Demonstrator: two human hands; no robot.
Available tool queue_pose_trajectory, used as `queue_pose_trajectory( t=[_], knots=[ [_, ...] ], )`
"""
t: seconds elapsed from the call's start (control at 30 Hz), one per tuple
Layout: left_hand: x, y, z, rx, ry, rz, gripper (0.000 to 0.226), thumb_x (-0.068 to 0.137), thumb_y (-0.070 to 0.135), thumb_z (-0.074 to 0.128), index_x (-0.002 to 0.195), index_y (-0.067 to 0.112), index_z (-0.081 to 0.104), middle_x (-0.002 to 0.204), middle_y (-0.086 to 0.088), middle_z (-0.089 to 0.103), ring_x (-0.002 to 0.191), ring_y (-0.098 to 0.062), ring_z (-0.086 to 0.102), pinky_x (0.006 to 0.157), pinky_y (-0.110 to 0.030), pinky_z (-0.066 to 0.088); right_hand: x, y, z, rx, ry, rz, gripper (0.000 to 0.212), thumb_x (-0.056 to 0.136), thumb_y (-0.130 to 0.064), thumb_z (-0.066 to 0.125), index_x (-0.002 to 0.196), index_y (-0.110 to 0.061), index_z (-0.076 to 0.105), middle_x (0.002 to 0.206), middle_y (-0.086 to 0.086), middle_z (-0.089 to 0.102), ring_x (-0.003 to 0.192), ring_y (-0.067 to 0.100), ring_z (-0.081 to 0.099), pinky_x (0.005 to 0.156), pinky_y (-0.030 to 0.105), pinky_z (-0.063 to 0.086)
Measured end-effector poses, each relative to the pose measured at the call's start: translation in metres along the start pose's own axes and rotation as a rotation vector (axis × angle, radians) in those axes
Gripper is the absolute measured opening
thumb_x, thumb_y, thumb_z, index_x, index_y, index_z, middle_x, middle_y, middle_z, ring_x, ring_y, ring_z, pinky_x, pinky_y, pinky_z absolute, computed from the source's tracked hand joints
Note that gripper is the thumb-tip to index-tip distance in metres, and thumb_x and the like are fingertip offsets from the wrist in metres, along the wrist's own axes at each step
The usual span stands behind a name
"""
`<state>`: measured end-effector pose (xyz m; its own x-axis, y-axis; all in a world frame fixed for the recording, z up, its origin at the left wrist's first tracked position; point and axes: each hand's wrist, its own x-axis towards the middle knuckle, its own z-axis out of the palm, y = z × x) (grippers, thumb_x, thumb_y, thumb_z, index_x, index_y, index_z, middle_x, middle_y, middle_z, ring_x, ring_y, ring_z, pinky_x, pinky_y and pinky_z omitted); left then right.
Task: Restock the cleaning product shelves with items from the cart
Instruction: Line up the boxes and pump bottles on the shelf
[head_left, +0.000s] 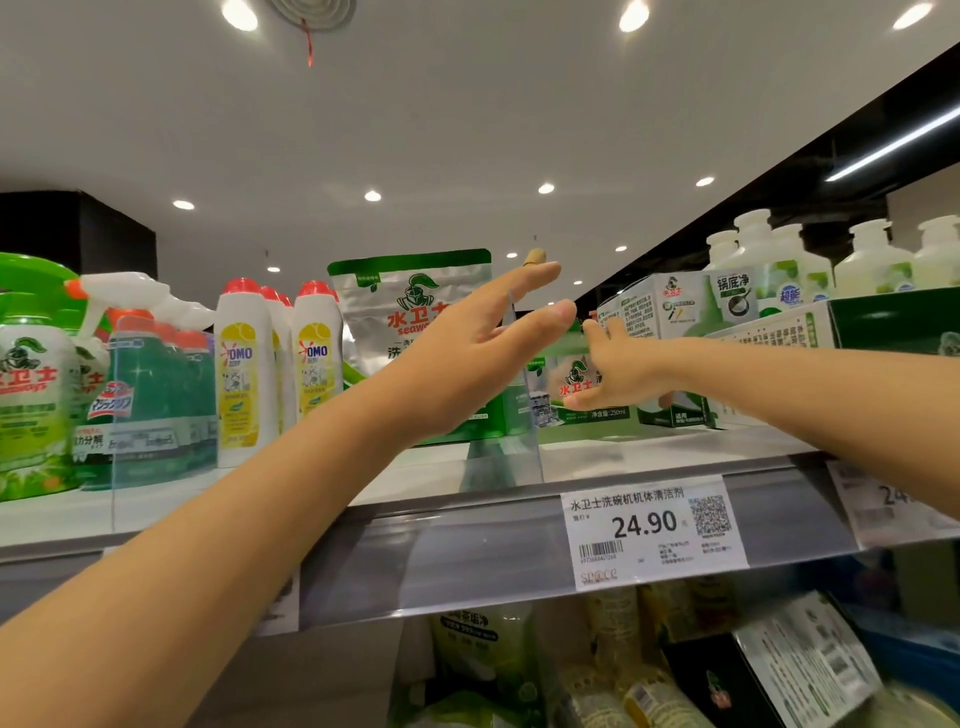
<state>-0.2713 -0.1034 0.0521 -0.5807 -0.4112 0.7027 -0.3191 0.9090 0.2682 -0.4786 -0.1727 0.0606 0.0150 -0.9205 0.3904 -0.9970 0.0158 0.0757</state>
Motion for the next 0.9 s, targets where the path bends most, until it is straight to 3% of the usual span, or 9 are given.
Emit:
queue_pose_trajectory(
  t=[0.17,0.3,0.43,0.53,0.6,0.7,0.77,0.83,0.9],
  knots=[
    [-0.002,-0.001,-0.001,0.023,0.001,0.019,0.056,0.085,0.056,0.035,0.133,0.030,0.046,0.133,0.017,0.050,0.112,0.010,0.050,0.084,-0.004,0.037,-0.003,0.000,-0.001,0.110,0.012,0.026,0.116,0.086,-0.052,0.063,0.148,-0.004,-0.022,0.160,0.018,-0.001,0.145,0.036,0.017,0.116,0.040,0.023],
    [-0.003,-0.002,-0.001,0.017,0.002,0.006,0.047,0.085,0.054,0.036,0.120,0.027,0.051,0.117,0.011,0.060,0.108,0.003,0.055,0.084,-0.010,0.045,-0.014,-0.001,-0.014,0.179,0.020,0.049,0.114,0.083,-0.048,0.070,0.151,-0.007,-0.011,0.160,0.017,0.000,0.145,0.035,0.020,0.115,0.042,0.025],
    [-0.003,-0.002,0.000,0.009,0.007,0.020,0.044,0.083,0.055,0.037,0.115,0.029,0.051,0.111,0.010,0.063,0.102,0.004,0.058,0.077,-0.004,0.045,-0.047,-0.005,-0.041,0.333,0.206,-0.028,0.088,0.085,-0.048,0.066,0.150,-0.010,0.020,0.153,0.013,0.031,0.134,0.027,0.039,0.104,0.038,0.038],
    [-0.002,-0.002,0.000,0.008,0.006,0.031,0.041,0.082,0.056,0.038,0.114,0.033,0.048,0.109,0.013,0.062,0.100,0.006,0.057,0.073,-0.005,0.045,-0.094,-0.006,-0.061,0.431,0.398,-0.146,0.061,0.088,-0.042,0.064,0.139,-0.017,0.042,0.137,0.004,0.050,0.118,0.017,0.050,0.090,0.025,0.044],
    [-0.001,-0.003,0.000,0.017,0.013,0.044,0.036,0.083,0.056,0.040,0.113,0.038,0.045,0.110,0.016,0.060,0.101,0.008,0.056,0.077,-0.009,0.044,-0.131,-0.001,-0.074,0.447,0.519,-0.191,0.046,0.089,-0.039,0.063,0.128,-0.020,0.050,0.122,-0.002,0.056,0.107,0.012,0.055,0.078,0.014,0.042],
    [-0.003,-0.002,-0.001,0.064,0.078,0.124,0.041,0.084,0.057,0.047,0.118,0.035,0.043,0.114,0.022,0.054,0.104,0.011,0.053,0.088,-0.010,0.041,-0.177,0.023,-0.086,0.470,0.664,-0.155,0.035,0.087,-0.039,0.062,0.116,-0.021,0.057,0.110,-0.006,0.060,0.100,0.008,0.058,0.077,0.014,0.042],
    [-0.004,0.001,-0.004,0.177,0.181,0.222,0.050,0.082,0.059,0.046,0.123,0.031,0.042,0.123,0.018,0.049,0.113,0.005,0.048,0.101,-0.022,0.038,-0.194,0.044,-0.083,0.489,0.722,-0.075,0.031,0.089,-0.038,0.062,0.114,-0.019,0.058,0.110,-0.003,0.061,0.100,0.010,0.057,0.077,0.018,0.042],
    [-0.005,0.011,-0.008,0.383,0.321,0.357,0.046,0.085,0.052,0.048,0.125,0.030,0.044,0.132,0.010,0.048,0.126,-0.005,0.039,0.112,-0.045,0.030,-0.203,0.068,-0.076,0.478,0.724,0.026,0.033,0.091,-0.035,0.061,0.118,-0.017,0.057,0.116,0.000,0.056,0.104,0.014,0.053,0.079,0.024,0.041],
    [-0.007,0.030,-0.006,0.530,0.441,0.534,0.038,0.089,0.039,0.052,0.122,0.021,0.051,0.135,-0.001,0.052,0.131,-0.014,0.039,0.114,-0.051,0.027,-0.207,0.089,-0.067,0.449,0.700,0.098,0.038,0.091,-0.034,0.061,0.124,-0.017,0.054,0.123,0.003,0.050,0.108,0.015,0.047,0.085,0.028,0.040]
  ],
)
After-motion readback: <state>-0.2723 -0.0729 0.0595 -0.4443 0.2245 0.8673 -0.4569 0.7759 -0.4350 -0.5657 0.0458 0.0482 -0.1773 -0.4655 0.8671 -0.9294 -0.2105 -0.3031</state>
